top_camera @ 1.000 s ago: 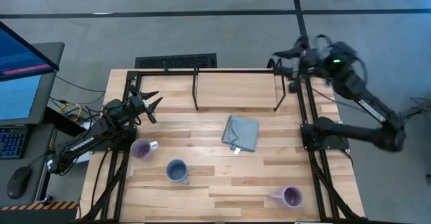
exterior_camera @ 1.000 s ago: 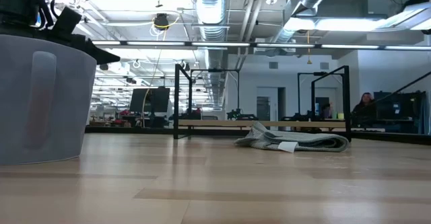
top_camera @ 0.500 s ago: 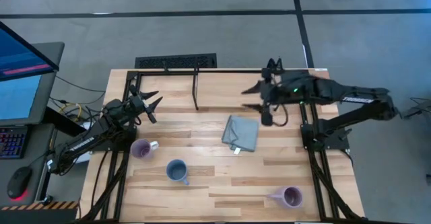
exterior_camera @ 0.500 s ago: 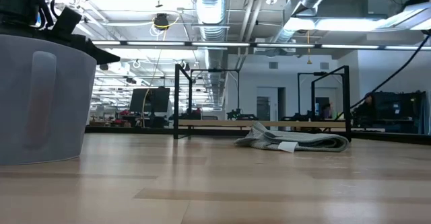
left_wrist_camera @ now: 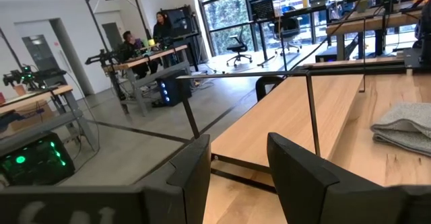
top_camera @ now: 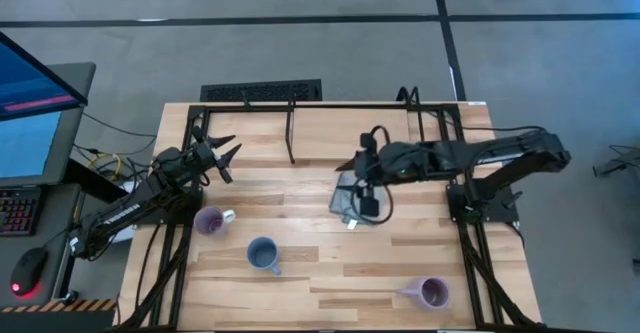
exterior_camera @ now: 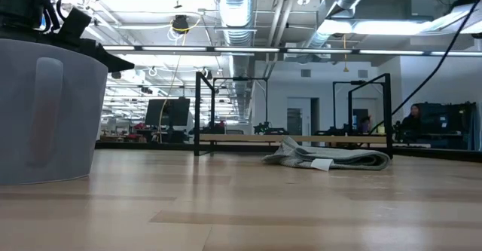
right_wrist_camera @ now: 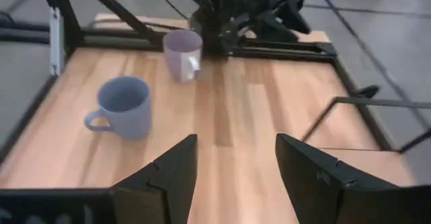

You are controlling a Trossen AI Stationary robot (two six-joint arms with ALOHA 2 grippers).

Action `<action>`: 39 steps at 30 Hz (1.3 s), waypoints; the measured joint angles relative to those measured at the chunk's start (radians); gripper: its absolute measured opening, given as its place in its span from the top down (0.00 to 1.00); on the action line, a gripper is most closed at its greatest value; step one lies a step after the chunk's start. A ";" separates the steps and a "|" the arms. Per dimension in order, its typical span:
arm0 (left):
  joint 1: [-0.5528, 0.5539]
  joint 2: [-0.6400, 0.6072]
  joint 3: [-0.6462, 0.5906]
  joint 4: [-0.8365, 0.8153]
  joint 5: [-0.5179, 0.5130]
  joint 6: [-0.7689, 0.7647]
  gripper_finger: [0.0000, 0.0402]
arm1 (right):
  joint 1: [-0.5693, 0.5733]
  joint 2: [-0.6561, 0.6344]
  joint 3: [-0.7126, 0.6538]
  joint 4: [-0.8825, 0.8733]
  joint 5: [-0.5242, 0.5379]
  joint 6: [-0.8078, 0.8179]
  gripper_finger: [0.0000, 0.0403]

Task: Stack small to large cups/mugs on shelf
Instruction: Put the blue mug on the shelf

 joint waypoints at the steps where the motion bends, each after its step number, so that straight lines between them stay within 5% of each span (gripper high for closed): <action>1: 0.000 0.000 0.000 0.000 0.000 0.000 0.65 | 0.007 0.015 0.000 0.029 0.000 0.024 0.45; 19: 0.000 0.000 0.000 0.000 0.000 -0.001 0.65 | 0.104 0.275 0.016 0.432 -0.051 0.196 0.45; 30: 0.000 0.000 0.000 0.000 0.001 -0.034 0.65 | 0.143 0.468 0.210 0.385 -0.058 0.195 0.45; 39: 0.000 0.000 0.022 -0.014 0.050 -0.105 0.65 | 0.147 0.458 0.287 0.189 -0.055 0.167 0.45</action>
